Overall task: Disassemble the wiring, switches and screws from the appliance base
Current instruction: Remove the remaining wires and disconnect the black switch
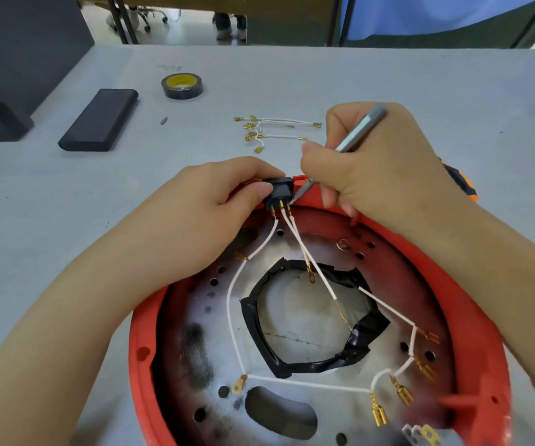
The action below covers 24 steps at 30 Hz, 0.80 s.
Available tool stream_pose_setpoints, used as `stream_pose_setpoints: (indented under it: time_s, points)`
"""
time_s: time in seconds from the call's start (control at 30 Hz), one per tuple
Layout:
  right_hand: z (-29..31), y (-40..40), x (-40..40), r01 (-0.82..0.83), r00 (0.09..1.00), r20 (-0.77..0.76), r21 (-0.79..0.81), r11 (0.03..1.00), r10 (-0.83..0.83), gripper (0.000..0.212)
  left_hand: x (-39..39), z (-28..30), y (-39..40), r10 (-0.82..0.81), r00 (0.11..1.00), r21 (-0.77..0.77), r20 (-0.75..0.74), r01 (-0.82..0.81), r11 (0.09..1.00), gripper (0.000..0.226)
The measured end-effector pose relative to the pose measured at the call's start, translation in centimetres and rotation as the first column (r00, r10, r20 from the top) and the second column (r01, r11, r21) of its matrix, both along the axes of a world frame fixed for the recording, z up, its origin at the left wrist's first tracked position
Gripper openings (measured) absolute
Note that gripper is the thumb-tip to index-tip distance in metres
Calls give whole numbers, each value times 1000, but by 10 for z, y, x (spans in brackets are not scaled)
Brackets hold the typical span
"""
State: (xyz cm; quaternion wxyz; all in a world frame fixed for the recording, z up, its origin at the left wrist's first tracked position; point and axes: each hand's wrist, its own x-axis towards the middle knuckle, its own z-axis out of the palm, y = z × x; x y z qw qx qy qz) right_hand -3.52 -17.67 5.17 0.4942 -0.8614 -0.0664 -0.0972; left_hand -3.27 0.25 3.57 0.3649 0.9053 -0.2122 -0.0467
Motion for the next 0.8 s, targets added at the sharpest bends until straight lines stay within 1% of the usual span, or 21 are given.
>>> stream_pose_setpoints:
  time_s: [0.07,0.13,0.17,0.23,0.3,0.43,0.67,0.8]
  points:
    - [-2,4,3,0,1000,-21,-91,996,-2,31,-1,1,0,-6,1000,-2,0,6,1000,26]
    - [-2,8,2,25,1000,-1,-193,981,-26,26,-1,2,0,-3,1000,4,2,3,1000,26]
    - [-2,9,1,45,999,5,-179,983,-45,25,-1,2,0,-1,1000,6,-2,1,1000,26]
    - [0,9,-1,86,996,12,-68,994,-85,26,-1,2,1,0,1000,5,-12,0,1000,25]
    - [1,7,-4,123,991,51,-22,992,-121,27,-2,3,2,-3,1000,-1,-22,3,1000,25]
    - [-2,7,-7,124,987,113,-63,990,-116,30,-2,2,2,-3,1000,-17,-30,2,1000,26]
    - [-8,7,-6,128,977,177,-60,990,-116,34,-2,2,2,-2,999,-42,-33,1,999,25]
    - [-10,9,-8,150,964,239,-134,980,-115,36,-1,1,2,-3,1000,-44,-22,2,999,25]
